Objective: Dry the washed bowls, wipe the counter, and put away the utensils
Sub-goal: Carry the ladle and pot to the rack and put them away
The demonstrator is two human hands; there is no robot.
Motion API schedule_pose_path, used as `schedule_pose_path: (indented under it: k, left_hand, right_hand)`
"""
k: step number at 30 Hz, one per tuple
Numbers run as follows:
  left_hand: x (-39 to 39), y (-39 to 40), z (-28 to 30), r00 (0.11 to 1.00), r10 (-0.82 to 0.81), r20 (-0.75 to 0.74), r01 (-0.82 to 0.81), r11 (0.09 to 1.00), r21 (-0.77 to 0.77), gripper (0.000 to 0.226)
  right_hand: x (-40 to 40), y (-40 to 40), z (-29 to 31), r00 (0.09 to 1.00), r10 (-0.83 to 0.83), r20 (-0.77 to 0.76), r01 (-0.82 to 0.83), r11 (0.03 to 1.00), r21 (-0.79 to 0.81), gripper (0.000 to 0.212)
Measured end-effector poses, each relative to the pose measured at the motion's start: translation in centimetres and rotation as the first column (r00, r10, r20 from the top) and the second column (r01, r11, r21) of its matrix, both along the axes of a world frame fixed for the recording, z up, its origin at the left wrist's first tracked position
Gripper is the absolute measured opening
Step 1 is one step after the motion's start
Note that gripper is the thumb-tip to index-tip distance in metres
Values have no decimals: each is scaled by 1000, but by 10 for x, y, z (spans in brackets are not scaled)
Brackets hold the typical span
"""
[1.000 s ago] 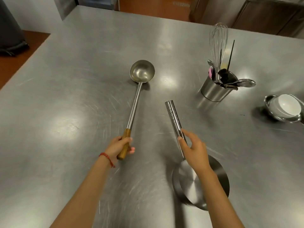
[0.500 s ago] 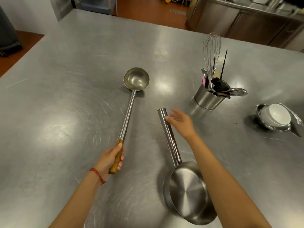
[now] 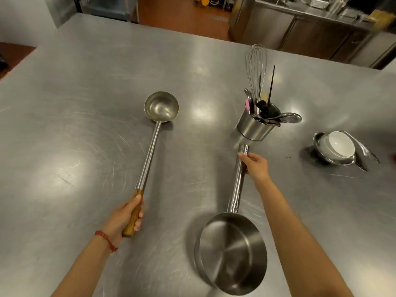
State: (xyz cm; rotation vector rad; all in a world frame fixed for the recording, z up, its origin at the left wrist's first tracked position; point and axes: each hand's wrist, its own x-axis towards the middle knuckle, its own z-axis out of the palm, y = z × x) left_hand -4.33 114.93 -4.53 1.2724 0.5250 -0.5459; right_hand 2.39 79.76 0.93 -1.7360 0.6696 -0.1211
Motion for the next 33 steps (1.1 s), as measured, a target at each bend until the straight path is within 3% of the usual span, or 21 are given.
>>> schedule_pose_path:
  k: [5,8,16,18,24,33]
  left_hand:
    - [-8,-2,-5,1000,-17,10,17,1000,-15,29]
    - [-14,-1,-5,999,-29,20,30,999,-23,28]
    - [-41,-10,6,997,-54,47,55,998,-17,28]
    - [-51,-12,7,996,-63,55,64,998,-17,28]
    - [-81,-13,6,996,-81,25,82,995,-52,29]
    - [-133,-17,0,995,-98,37,100,994,-42,30]
  right_hand:
    - [-57,-53,1,959,-283,1,281,955,95,12]
    - [-97,-70,0,893,-450,3,443,880,170,22]
    - [-196,-77,-5,718,-694,57,600,658,456,15]
    - [-220,-72,-7,695,-717,53,617,632,470,21]
    - [-277,-47,-10,684,-729,25,625,603,496,12]
    - [-339,-10,-16,717,-697,20,579,611,539,11]
